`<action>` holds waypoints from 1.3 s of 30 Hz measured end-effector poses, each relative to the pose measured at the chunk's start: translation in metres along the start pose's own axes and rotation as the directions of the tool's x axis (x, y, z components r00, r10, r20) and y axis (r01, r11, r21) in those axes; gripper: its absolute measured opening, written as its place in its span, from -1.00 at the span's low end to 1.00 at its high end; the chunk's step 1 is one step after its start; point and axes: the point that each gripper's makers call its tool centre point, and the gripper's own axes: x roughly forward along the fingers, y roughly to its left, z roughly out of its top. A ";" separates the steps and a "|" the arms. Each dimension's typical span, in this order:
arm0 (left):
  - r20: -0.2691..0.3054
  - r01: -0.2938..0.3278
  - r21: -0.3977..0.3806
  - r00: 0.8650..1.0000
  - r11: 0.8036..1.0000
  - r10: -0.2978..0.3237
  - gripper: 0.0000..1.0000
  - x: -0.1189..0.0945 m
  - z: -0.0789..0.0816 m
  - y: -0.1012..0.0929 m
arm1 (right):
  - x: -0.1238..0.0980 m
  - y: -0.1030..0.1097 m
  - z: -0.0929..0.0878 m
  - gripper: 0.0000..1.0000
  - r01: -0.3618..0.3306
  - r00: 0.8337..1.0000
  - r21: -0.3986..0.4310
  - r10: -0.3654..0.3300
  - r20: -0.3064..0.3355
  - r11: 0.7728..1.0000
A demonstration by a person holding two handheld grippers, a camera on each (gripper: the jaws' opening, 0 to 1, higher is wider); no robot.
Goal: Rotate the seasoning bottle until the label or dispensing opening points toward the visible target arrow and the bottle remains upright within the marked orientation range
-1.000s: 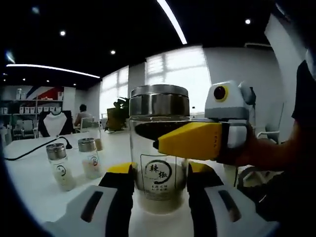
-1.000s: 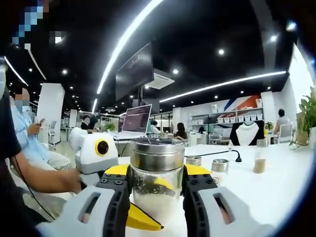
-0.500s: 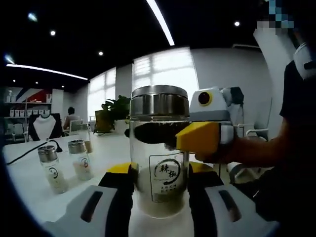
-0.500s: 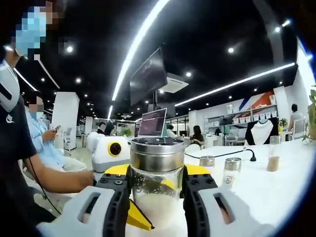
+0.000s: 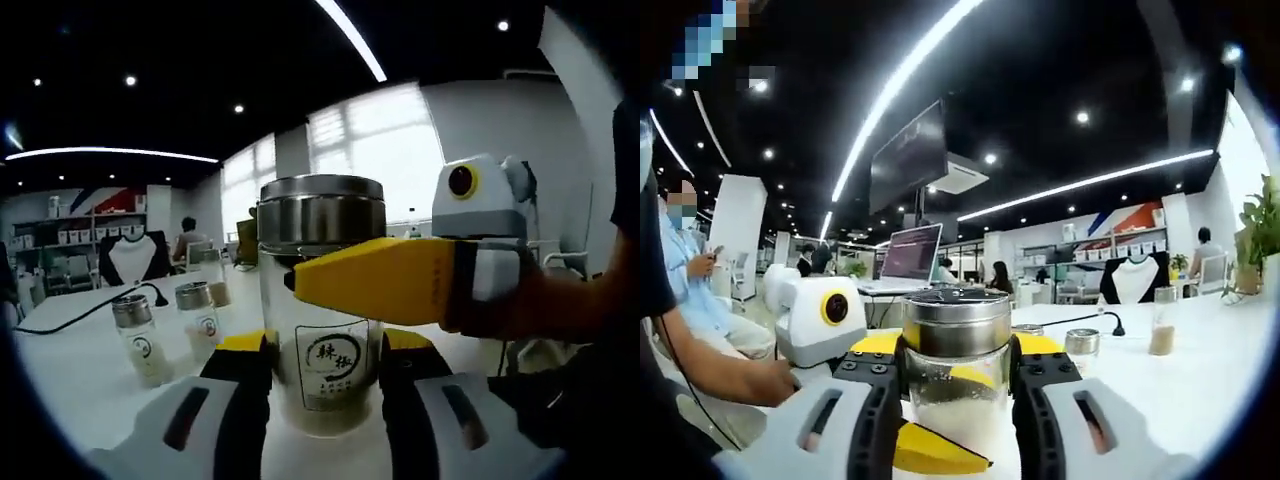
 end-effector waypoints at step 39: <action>0.010 0.029 0.008 1.000 1.000 -0.029 -0.12 -0.002 0.007 0.004 | 0.001 -0.003 0.008 -0.27 -0.023 1.000 -0.013 0.023 -0.014 1.000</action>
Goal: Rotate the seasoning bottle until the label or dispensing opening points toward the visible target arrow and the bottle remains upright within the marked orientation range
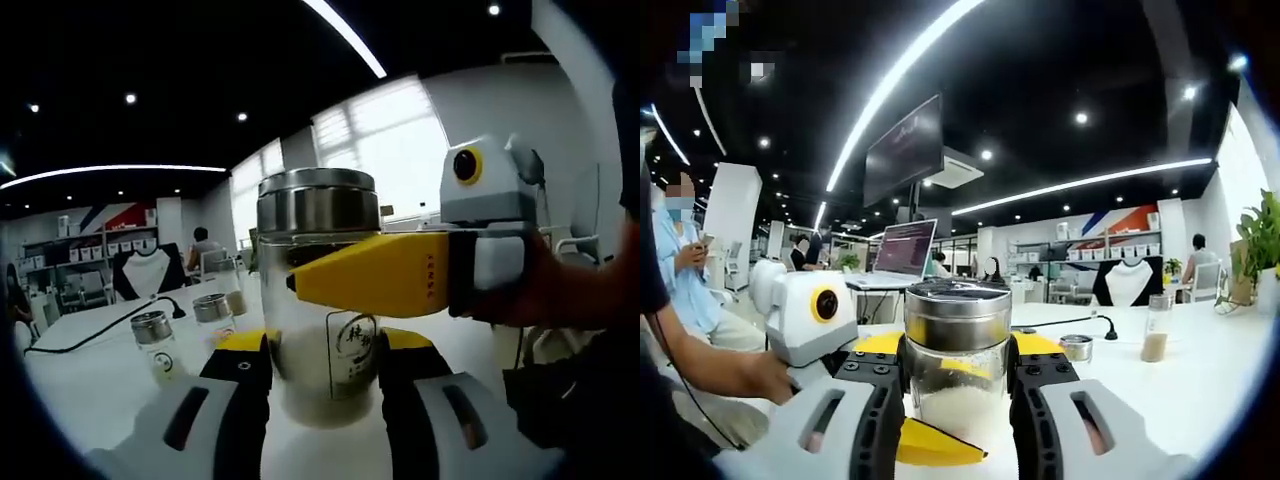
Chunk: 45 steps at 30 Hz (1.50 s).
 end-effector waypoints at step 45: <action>-0.066 -0.240 -0.054 0.969 0.969 0.237 -0.12 -0.002 -0.018 0.020 | 0.020 -0.012 -0.020 -0.23 0.186 0.980 -0.009 -0.186 -0.072 0.983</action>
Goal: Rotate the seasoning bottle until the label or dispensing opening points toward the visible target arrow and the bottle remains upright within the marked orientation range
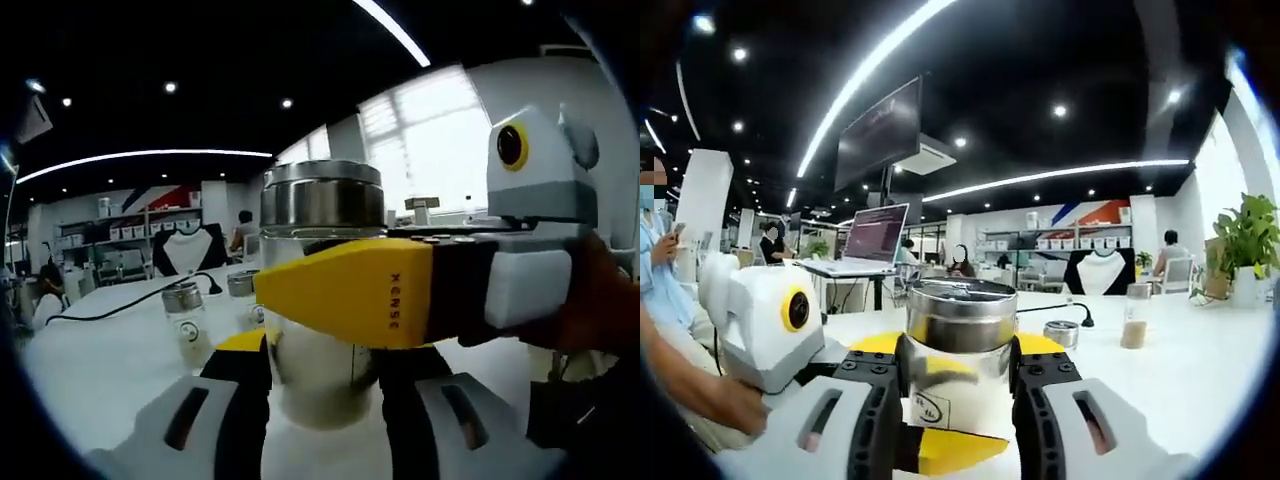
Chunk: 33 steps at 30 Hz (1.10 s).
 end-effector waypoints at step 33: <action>-0.036 0.088 -0.064 0.995 0.994 -0.090 0.42 -0.001 -0.011 0.019 | 0.001 -0.039 0.002 -0.25 0.057 0.997 0.016 -0.056 -0.053 0.998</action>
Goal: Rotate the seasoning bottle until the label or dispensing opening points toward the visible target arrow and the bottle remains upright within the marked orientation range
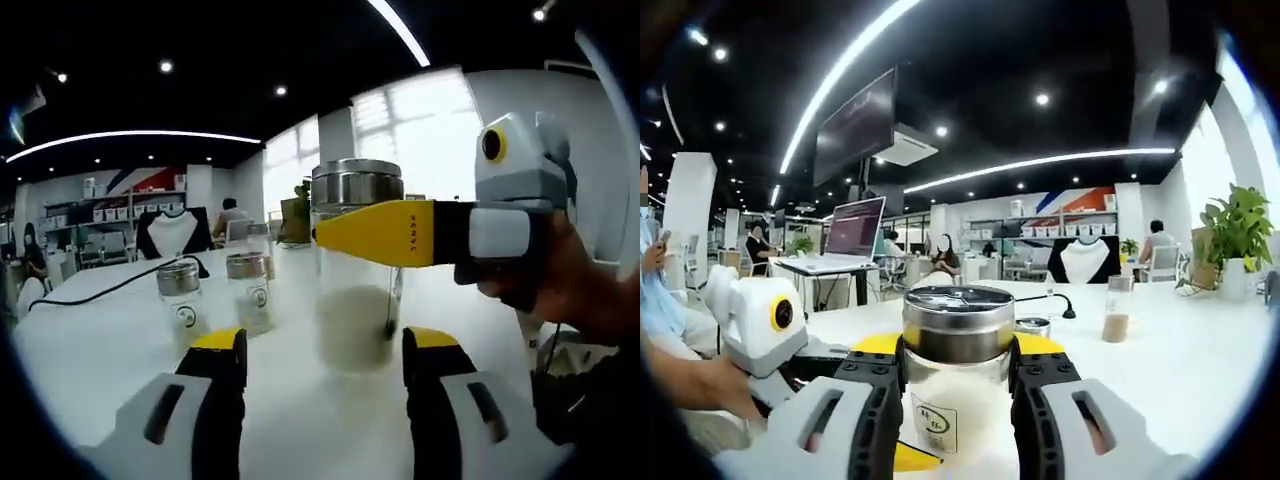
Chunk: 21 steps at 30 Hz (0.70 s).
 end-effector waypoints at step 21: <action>-0.020 -0.040 -0.014 0.999 0.999 0.040 1.00 -0.005 0.001 0.015 | 0.017 -0.054 -0.011 -0.24 -0.024 0.999 -0.022 0.023 -0.039 0.999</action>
